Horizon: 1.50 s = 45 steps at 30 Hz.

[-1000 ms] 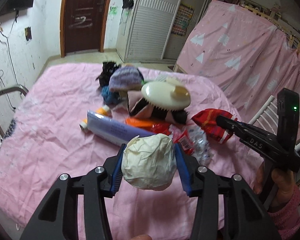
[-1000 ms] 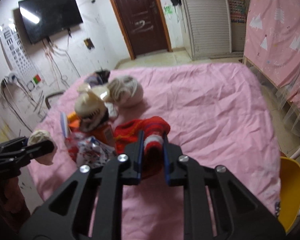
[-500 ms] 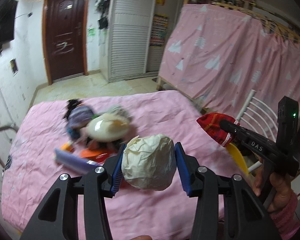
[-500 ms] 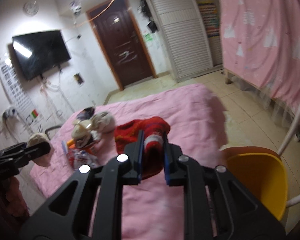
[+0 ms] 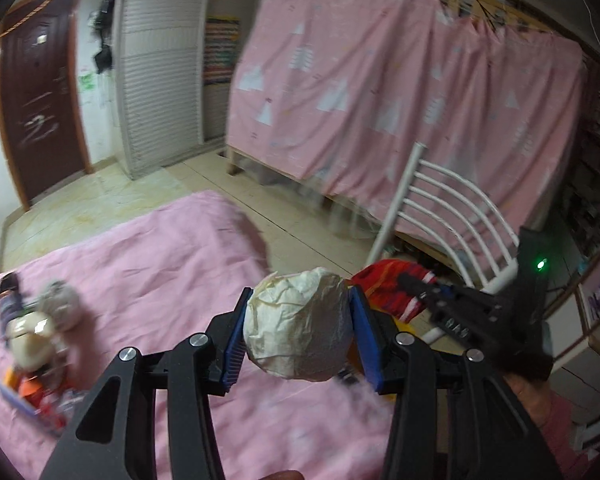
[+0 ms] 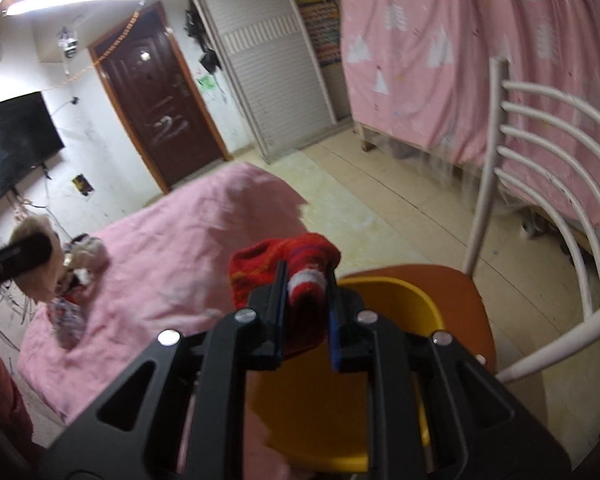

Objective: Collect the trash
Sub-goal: 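Carry paper ball and red hat to the yellow bin and release both, then grasp the toothpaste tube with left gripper while right gripper grasps white plastic bag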

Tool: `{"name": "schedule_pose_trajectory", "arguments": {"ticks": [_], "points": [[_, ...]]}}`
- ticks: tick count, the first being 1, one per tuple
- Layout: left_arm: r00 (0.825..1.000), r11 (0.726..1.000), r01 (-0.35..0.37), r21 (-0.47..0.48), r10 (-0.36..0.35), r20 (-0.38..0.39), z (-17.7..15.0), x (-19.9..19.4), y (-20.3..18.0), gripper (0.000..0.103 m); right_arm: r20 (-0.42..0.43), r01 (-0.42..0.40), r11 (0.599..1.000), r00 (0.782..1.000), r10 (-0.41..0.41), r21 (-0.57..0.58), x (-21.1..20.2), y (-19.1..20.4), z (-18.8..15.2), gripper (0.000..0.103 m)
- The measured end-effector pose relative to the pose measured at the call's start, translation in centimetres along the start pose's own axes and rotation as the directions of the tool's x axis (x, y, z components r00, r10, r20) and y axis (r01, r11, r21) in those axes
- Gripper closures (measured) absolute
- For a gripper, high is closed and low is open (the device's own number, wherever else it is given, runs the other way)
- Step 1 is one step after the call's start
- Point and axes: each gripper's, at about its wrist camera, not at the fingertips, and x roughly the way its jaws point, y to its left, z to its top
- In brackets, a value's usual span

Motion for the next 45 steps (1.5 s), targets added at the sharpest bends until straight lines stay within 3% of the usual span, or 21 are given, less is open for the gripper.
{"name": "schedule_pose_trajectory", "arguments": {"ticks": [3,4,5,7,12,16,24,31,38,45], "points": [[0.998,0.999,0.030,0.019,-0.029,-0.049,0.6,2.8,-2.1,0.065,-0.041,0.014,1.000,0.999,-0.013,0.021,0.8,-1.7,-0.9,0.084],[0.997,0.999,0.042,0.027,-0.040,-0.064,0.8,3.7,-2.7,0.065,-0.049,0.018,1.000,0.999,-0.017,0.025,1.0,-2.0,-1.0,0.073],[0.996,0.998,0.048,0.029,-0.046,-0.076,0.8,4.3,-3.1,0.065,-0.060,0.019,0.999,0.998,-0.017,0.036,1.2,-2.5,-1.3,0.053],[0.992,0.997,0.071,0.027,-0.068,-0.110,0.8,5.9,-3.9,0.065,-0.060,0.020,0.998,0.998,-0.016,0.055,1.3,-3.3,-1.5,0.036],[0.981,0.994,0.111,0.015,-0.107,-0.160,0.7,8.6,-5.0,0.061,-0.037,0.066,0.993,0.997,-0.062,0.102,0.9,-4.7,-1.2,0.036],[0.976,0.991,0.134,0.019,-0.128,-0.178,0.6,9.6,-5.7,0.034,-0.018,0.095,0.985,0.995,-0.094,0.146,0.0,-5.7,-1.2,0.036],[0.983,0.992,0.125,0.002,-0.124,-0.133,0.4,6.6,-4.0,0.034,0.003,0.106,0.985,0.994,-0.107,0.135,-1.0,-4.2,-1.2,0.036],[0.994,0.995,0.093,-0.022,-0.094,-0.055,0.2,1.9,-0.8,0.034,0.018,0.053,0.997,0.998,-0.055,0.057,-0.8,0.9,-0.3,0.034],[1.000,0.998,0.009,-0.055,-0.008,0.026,-0.8,-3.3,3.7,0.030,0.012,-0.016,0.999,1.000,0.017,-0.041,0.1,7.3,0.6,0.028],[0.992,0.988,-0.097,-0.120,0.106,0.071,-1.8,-7.1,9.1,0.027,-0.015,-0.076,0.989,0.997,0.075,-0.127,1.5,12.7,0.7,0.021]]}}
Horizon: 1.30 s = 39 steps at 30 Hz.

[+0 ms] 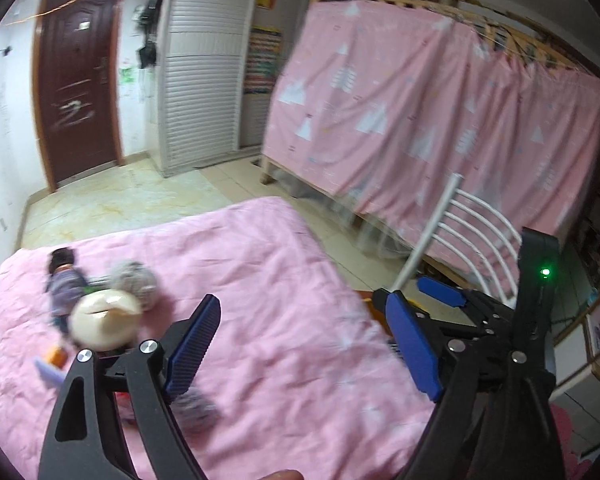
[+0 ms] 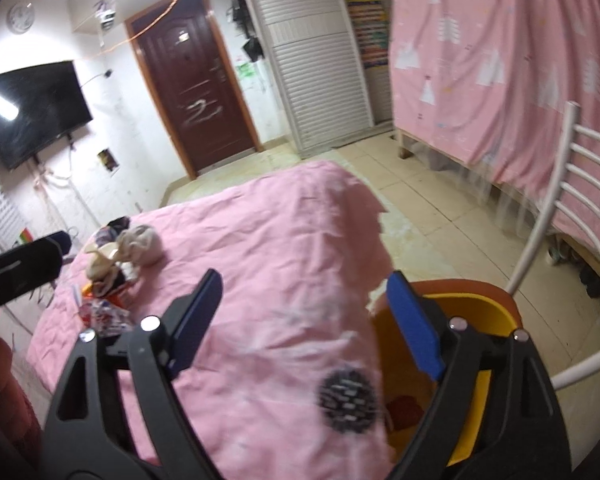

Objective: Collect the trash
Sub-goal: 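Grasp the toothpaste tube with left gripper while right gripper grasps white plastic bag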

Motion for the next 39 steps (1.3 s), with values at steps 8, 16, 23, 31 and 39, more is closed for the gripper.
{"name": "schedule_pose_trajectory", "arguments": {"ticks": [8,16,23,31,39], "points": [[0.993,0.990,-0.120,-0.073,0.121,0.009,-1.2,-1.9,6.5,0.026,-0.042,-0.061,0.995,0.997,0.058,-0.078,1.9,5.1,0.4,0.017],[0.974,0.965,-0.226,-0.134,0.225,-0.025,-3.0,-2.6,12.5,0.026,-0.102,-0.159,0.977,0.984,0.145,-0.143,3.2,9.7,-0.6,0.017],[0.952,0.922,-0.306,-0.237,0.292,-0.095,-4.8,-2.2,17.9,0.026,-0.188,-0.261,0.943,0.956,0.223,-0.208,4.3,13.4,-2.4,0.017],[0.953,0.863,-0.282,-0.419,0.201,-0.227,-6.9,-0.6,21.9,0.026,-0.265,-0.313,0.915,0.932,0.246,-0.253,6.0,15.9,-4.2,0.017],[0.952,0.815,-0.263,-0.517,0.132,-0.276,-7.9,1.1,22.0,0.026,-0.299,-0.319,0.900,0.926,0.229,-0.297,6.9,16.6,-4.8,0.017]]}}
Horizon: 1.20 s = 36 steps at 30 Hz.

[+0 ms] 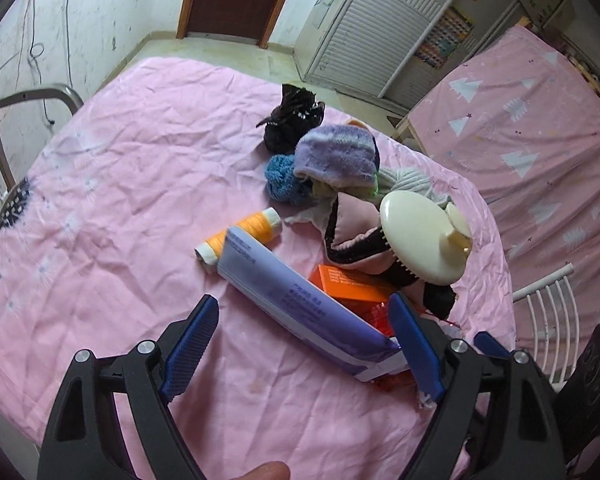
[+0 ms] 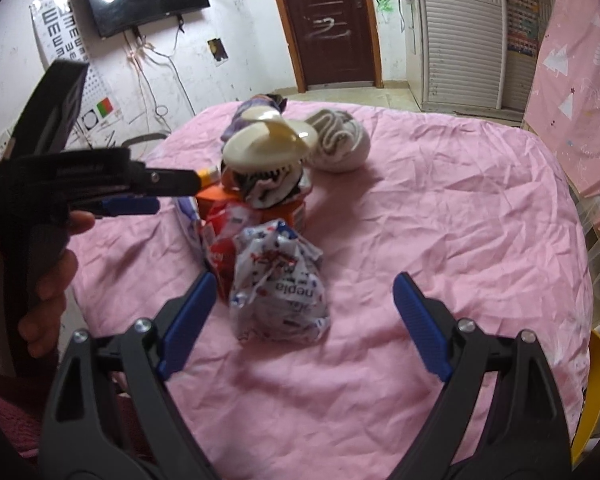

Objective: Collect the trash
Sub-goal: 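Grasp the toothpaste tube with left gripper while right gripper grasps white plastic bag, then carry tube and plastic bag over the yellow bin and open both grippers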

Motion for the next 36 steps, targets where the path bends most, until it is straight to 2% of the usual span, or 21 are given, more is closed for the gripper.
{"name": "schedule_pose_trajectory", "arguments": {"ticks": [2,5,7,8,9,13,16,21,26,31,36], "points": [[1.000,1.000,-0.003,-0.023,0.003,-0.016,0.0,0.5,-0.2,0.028,-0.007,0.000,1.000,1.000,0.000,-0.012,0.2,0.2,0.0,0.024],[0.999,0.998,0.000,-0.060,-0.003,-0.040,0.0,1.3,-0.3,0.039,-0.021,-0.002,1.000,1.000,0.002,-0.027,0.5,0.4,-0.2,0.034],[0.999,0.996,0.006,-0.085,-0.010,-0.048,-0.1,1.7,-0.4,0.051,-0.029,-0.006,0.999,1.000,0.005,-0.040,0.7,0.6,-0.3,0.040],[0.999,0.995,0.014,-0.096,-0.018,-0.043,-0.2,1.7,-0.3,0.053,-0.031,-0.009,0.999,1.000,0.007,-0.048,0.7,0.7,-0.3,0.047],[0.999,0.994,0.024,-0.106,-0.028,-0.037,-0.3,1.6,-0.4,0.060,-0.035,-0.015,0.998,0.999,0.013,-0.058,0.8,0.9,-0.4,0.051],[1.000,0.994,0.011,-0.112,-0.013,-0.010,-0.9,1.0,-0.9,0.080,-0.028,0.001,0.996,1.000,-0.003,-0.087,0.8,1.2,-0.7,0.066],[1.000,0.993,0.002,-0.115,-0.001,0.013,-1.2,0.4,-0.8,0.086,-0.015,-0.005,0.997,1.000,0.004,-0.071,0.4,0.8,-0.8,0.069],[0.997,0.993,-0.005,-0.115,0.015,0.082,-1.2,-1.7,-1.1,0.087,0.025,0.000,1.000,1.000,0.000,-0.031,-0.9,-0.2,-0.9,0.070],[0.989,0.998,-0.008,-0.068,0.018,0.146,-0.7,-3.8,-2.6,0.087,0.075,0.012,1.000,0.997,-0.013,0.007,-2.6,-1.6,-0.5,0.070],[0.984,1.000,0.018,0.008,-0.019,0.175,-0.9,-5.0,-5.3,0.087,0.120,0.041,0.998,0.992,-0.047,0.055,-4.7,-3.8,-0.6,0.070],[0.983,0.993,0.076,0.093,-0.090,0.162,-1.5,-5.0,-8.9,0.087,0.160,0.089,0.989,0.981,-0.107,0.114,-7.3,-6.6,-1.2,0.070]]}}
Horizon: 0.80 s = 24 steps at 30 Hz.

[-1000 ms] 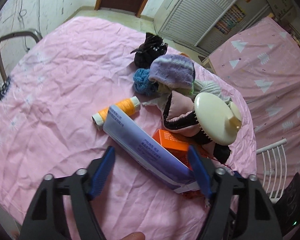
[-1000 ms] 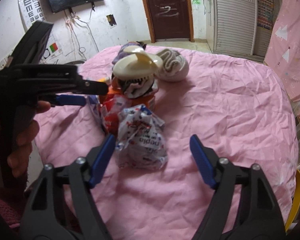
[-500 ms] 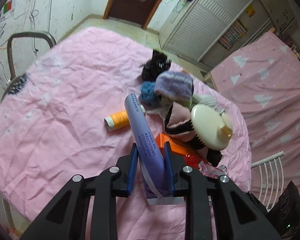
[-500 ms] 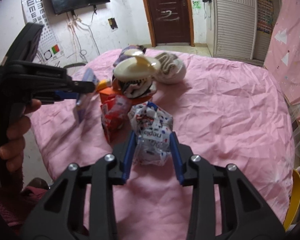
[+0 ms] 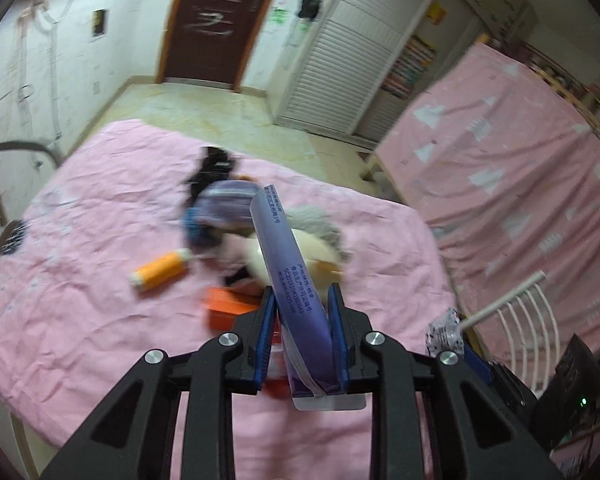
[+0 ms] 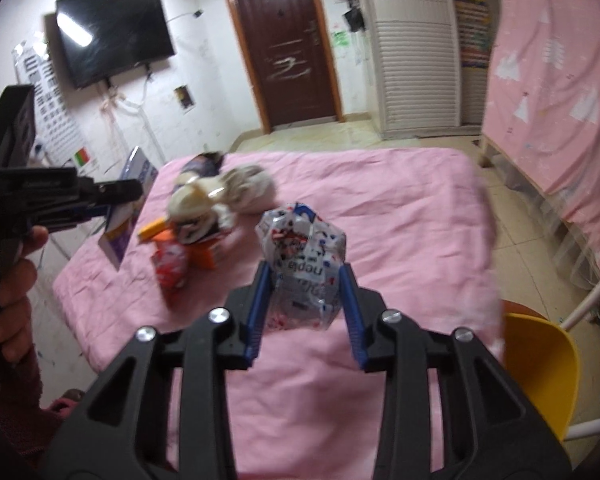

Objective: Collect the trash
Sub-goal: 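Carry tube and plastic bag over the yellow bin and open both grippers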

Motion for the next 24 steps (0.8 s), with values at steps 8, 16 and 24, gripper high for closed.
{"name": "schedule_pose_trajectory", "arguments": {"ticks": [8,16,24], "points": [[0.985,0.976,0.169,0.140,-0.163,-0.051,-1.3,1.4,-7.5,0.087,0.048,0.152,0.983,0.986,-0.158,0.107,-4.7,-7.0,-1.3,0.070],[0.955,0.923,0.290,0.254,-0.262,-0.139,-3.7,3.7,-15.1,0.087,0.011,0.266,0.942,0.962,-0.274,0.207,-6.8,-12.8,-4.2,0.070],[0.931,0.875,0.348,0.336,-0.282,-0.230,-6.8,6.4,-21.6,0.087,-0.016,0.307,0.913,0.949,-0.315,0.269,-7.5,-16.3,-6.5,0.069]]}}
